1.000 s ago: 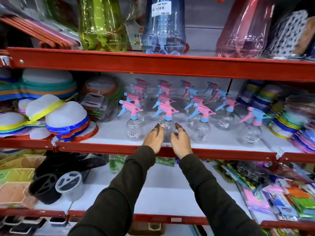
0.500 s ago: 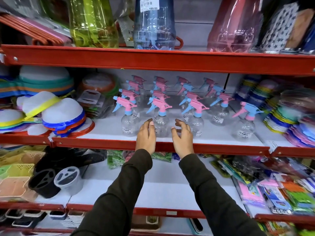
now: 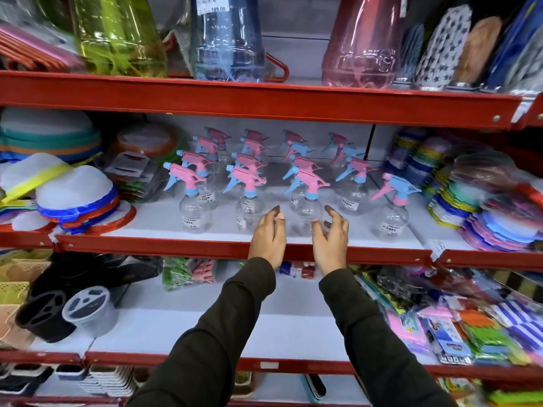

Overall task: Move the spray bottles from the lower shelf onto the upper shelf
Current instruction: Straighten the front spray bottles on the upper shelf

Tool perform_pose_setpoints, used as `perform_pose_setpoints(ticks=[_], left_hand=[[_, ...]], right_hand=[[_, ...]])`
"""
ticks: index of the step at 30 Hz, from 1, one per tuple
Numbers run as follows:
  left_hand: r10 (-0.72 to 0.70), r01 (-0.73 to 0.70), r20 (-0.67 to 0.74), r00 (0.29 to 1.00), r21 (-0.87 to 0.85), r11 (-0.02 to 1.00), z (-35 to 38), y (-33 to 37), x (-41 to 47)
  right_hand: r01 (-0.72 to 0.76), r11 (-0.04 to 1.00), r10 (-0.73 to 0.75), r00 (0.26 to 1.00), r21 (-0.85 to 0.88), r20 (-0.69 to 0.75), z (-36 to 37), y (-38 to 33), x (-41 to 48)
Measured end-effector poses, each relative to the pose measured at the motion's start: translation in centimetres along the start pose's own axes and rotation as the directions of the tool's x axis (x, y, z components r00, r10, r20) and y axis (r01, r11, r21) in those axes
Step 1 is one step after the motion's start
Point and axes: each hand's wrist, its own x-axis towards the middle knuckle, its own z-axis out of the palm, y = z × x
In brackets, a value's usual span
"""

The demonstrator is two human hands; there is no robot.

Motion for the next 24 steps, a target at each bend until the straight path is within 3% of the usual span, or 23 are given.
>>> perform_pose_setpoints(ticks=[4, 8, 24], left_hand=[[-0.139, 0.126, 0.162, 0.977, 0.085, 0.988, 1.7, 1.1, 1.9], [-0.211, 0.200, 0.239, 0.948, 0.069, 0.977, 2.4, 1.9, 3.1], [-0.207, 0.192, 0.208, 0.956, 0.088, 0.977, 2.6, 3.4, 1.2]], right_hand=[[-0.067, 0.995, 0.076, 0.988, -0.071, 0.131, -0.8, 0.1, 2.1], [-0.063, 0.987, 0.095, 0.970, -0.147, 0.223, -1.0, 0.2, 3.1], [-0.015, 0.987, 0.060, 0.960, -0.161, 0.274, -1.3, 1.1, 3.3]])
